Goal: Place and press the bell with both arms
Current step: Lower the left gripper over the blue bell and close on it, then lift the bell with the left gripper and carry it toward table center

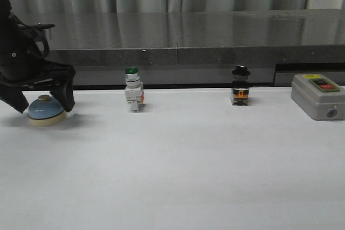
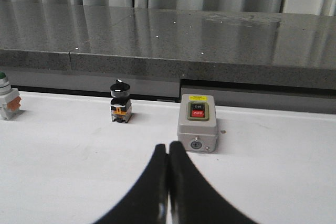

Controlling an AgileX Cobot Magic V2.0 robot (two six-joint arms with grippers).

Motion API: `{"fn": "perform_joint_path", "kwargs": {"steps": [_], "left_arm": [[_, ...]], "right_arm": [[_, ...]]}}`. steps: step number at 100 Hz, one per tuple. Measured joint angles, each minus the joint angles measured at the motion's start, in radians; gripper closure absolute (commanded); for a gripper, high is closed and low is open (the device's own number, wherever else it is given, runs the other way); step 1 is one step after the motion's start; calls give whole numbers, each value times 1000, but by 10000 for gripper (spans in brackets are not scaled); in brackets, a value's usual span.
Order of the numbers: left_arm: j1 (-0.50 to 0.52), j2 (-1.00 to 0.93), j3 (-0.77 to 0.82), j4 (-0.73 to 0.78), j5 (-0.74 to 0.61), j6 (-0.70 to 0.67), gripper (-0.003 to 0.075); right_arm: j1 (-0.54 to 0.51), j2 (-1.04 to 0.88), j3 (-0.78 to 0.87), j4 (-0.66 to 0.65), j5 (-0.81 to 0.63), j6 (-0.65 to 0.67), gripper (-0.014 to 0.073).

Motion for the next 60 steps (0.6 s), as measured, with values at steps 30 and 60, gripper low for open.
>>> {"fn": "perform_joint_path", "kwargs": {"steps": [30, 60], "left_arm": [[0, 9, 0, 2, -2, 0, 127], [0, 20, -3, 2, -2, 0, 480]], "right_arm": [[0, 0, 0, 0, 0, 0, 654], [0, 0, 0, 0, 0, 0, 654]]}}
